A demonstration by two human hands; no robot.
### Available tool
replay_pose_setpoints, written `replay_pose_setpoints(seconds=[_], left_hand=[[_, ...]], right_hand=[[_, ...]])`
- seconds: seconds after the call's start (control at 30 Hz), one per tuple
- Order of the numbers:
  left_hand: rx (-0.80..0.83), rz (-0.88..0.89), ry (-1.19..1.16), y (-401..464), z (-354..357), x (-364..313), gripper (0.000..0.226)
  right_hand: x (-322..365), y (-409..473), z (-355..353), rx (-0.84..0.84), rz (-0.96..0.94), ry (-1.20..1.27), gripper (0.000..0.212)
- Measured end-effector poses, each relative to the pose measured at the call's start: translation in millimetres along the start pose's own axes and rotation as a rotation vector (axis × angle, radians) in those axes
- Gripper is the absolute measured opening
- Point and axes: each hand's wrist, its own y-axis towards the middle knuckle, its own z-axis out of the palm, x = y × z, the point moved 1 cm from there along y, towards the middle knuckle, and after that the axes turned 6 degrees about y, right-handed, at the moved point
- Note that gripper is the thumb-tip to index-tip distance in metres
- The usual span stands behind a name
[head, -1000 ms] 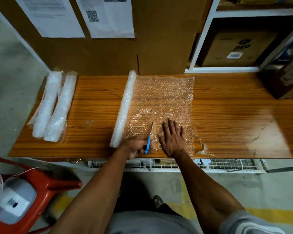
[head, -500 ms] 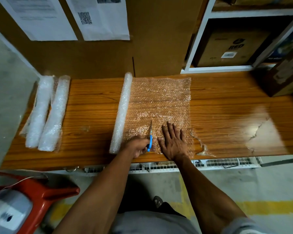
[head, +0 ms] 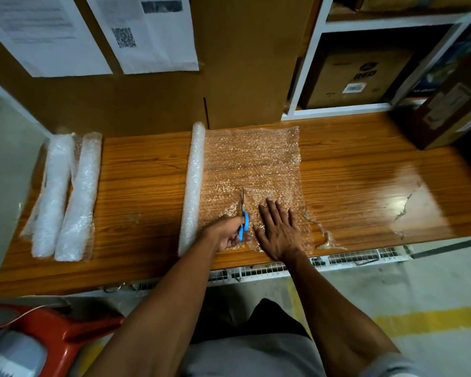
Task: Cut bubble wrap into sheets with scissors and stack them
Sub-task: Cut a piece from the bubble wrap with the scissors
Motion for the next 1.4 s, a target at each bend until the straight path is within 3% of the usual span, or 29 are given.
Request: replay_pose_setpoints(seconds=[0.23,0.47,0.77,1.07,1.27,1.4], left_hand=[[-0.008,0.003,-0.027,-2,1,-4,0.03],[-0.06,-0.033,-0.001,8,-1,-3,0.034],[-0.182,0.022,-0.004,14,4,3,0.026],[-0.044,0.021,-0.062,8,10,-17,0.051],[-0.072,0.044,-0.01,19,7,-31,0.048],[-0.137,0.071,-0.075,29,6,-28,0.03]], right_hand=[[8,13,-17,-0.135,-0.007,0.058,0.068],[-6,45,-8,0.014,-0.059,-0.055,0.07],[-8,43,-3,-0.024,-0.06,-0.034,0.071],[-9,42,-4,-0.022,-0.063,-0.014,0.072],[-9,42,-7,-0.003,-0.07,-0.036,0.074],[-7,41,-9,-0.002,-0.061,-0.028,0.074]])
